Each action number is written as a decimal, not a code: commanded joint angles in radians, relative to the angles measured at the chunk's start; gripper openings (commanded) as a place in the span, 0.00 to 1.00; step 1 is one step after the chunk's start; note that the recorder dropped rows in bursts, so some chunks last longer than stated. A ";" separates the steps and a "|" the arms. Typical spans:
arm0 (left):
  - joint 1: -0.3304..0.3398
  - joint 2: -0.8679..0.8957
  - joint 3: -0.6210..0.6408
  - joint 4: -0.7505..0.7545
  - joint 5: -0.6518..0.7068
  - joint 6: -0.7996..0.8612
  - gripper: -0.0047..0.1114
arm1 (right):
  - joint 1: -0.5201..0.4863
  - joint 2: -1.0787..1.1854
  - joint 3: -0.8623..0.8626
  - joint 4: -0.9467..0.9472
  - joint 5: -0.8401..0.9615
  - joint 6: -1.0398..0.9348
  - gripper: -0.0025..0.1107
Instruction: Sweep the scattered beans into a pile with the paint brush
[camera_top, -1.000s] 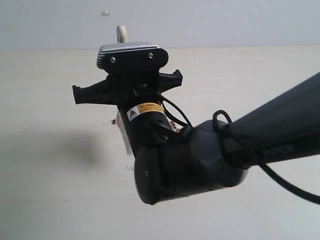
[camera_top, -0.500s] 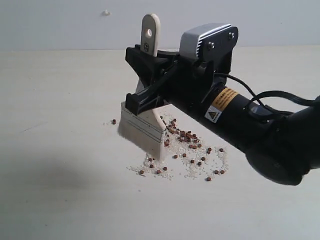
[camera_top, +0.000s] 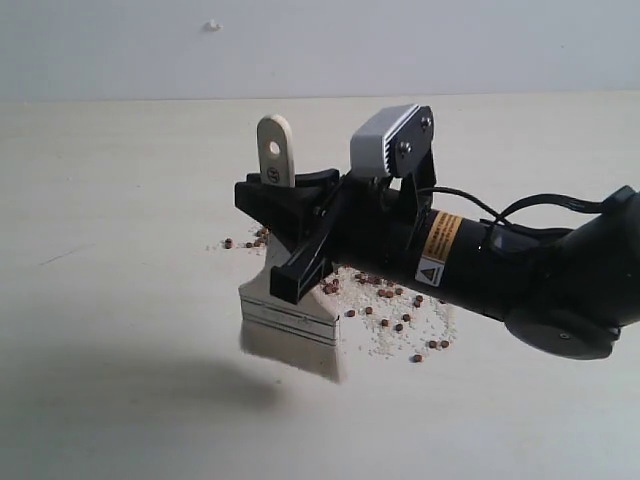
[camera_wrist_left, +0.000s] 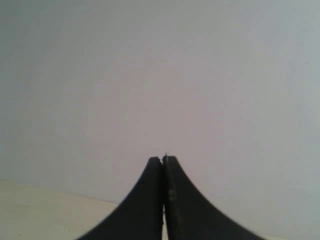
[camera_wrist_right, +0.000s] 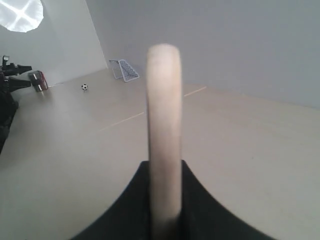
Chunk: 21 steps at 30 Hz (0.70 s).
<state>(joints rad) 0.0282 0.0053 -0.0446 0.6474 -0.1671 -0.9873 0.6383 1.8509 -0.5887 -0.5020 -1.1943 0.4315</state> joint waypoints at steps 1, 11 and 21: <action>0.001 -0.005 0.006 0.004 0.000 -0.006 0.04 | -0.007 0.051 0.003 0.013 -0.027 0.008 0.02; 0.001 -0.005 0.006 0.004 0.000 -0.006 0.04 | -0.007 0.069 -0.041 0.107 -0.014 -0.006 0.02; 0.001 -0.005 0.006 0.004 0.000 -0.006 0.04 | -0.007 0.069 -0.082 0.105 -0.027 0.046 0.02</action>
<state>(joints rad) 0.0282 0.0053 -0.0446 0.6474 -0.1671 -0.9873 0.6374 1.9216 -0.6641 -0.3764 -1.1724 0.4382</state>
